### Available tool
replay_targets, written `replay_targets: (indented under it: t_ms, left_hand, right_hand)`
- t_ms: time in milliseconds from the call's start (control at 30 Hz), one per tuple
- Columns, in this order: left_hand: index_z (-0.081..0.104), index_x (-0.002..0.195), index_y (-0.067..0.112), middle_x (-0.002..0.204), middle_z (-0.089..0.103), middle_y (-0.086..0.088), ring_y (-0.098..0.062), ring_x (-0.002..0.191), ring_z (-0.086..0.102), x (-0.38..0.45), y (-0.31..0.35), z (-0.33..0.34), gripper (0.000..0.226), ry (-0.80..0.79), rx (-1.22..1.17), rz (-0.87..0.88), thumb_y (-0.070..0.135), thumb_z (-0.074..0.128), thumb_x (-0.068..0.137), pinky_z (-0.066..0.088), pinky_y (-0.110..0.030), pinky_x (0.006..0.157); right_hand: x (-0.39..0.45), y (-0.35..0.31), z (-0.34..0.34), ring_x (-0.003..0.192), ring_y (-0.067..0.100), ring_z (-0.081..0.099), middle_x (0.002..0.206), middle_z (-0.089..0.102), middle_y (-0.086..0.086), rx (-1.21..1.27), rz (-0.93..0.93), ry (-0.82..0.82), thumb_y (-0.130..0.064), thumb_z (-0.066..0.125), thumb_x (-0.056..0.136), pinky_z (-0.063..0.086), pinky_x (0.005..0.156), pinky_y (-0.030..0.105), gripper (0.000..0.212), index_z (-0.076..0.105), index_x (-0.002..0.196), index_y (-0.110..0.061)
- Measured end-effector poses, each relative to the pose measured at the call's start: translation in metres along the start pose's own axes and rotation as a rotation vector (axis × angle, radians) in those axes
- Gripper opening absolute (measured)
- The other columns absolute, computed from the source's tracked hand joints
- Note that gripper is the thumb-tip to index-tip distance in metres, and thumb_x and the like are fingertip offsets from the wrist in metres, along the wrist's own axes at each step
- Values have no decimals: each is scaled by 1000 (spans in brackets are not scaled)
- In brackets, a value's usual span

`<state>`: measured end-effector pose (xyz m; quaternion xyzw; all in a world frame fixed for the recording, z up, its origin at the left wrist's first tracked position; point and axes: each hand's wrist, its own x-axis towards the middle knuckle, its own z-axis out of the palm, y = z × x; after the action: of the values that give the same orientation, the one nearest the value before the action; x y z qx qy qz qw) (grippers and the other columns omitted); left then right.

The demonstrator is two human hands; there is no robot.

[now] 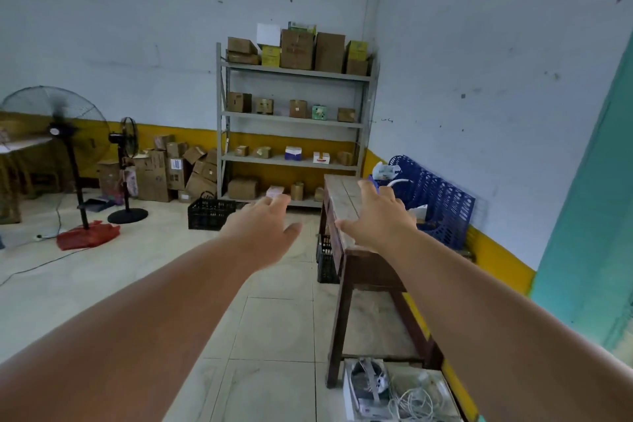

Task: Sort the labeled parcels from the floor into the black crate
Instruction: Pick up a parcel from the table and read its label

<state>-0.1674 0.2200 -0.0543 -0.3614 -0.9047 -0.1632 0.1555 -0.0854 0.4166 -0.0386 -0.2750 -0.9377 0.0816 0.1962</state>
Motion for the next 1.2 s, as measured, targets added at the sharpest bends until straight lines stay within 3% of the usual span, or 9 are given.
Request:
replay_targets:
  t_ms: [267,633,767,900,967,1200]
  left_hand:
    - [30,150,28,151,44,-1,-24,134,46,115,-63,79,61,-73,-27,-25,52,47,97,45,-43,102]
    - [33,148,29,147,49,-1,-26,124,54,316,-155,184,59,-227,-63,82,48,53,96,50,-46,98]
    - [39,144,29,138,55,0,-22,115,58,375,-155,241,53,-322,-222,88,45,54,96,53,-44,94]
    - [47,134,29,124,61,2,-13,96,58,415,-134,317,41,-428,-315,159,42,55,95,46,-26,71]
    - [47,135,30,127,60,4,-11,93,55,433,-119,356,43,-476,-323,200,43,55,95,43,-26,73]
    - [47,137,30,128,60,2,-17,102,62,533,-79,473,47,-678,-352,184,42,58,93,52,-30,80]
  right_hand:
    - [139,6,101,134,35,43,151,38,9,27,63,-81,-57,70,78,41,101,56,93,19,152,-32]
    - [309,11,217,137,32,41,150,40,9,-11,129,-57,-56,63,86,43,104,54,82,27,151,-23]
    - [347,36,252,131,32,46,145,46,11,41,229,-46,-57,63,86,45,102,52,77,33,148,-21]
    - [379,67,297,125,30,51,138,51,8,-50,244,-34,-59,58,88,46,96,48,70,39,145,-23]
    - [398,87,327,124,30,50,138,50,8,-18,265,-64,-56,57,91,45,95,48,65,39,144,-23]
    - [493,184,420,121,30,53,135,54,11,14,352,-202,-38,52,96,50,97,48,46,47,136,-17]
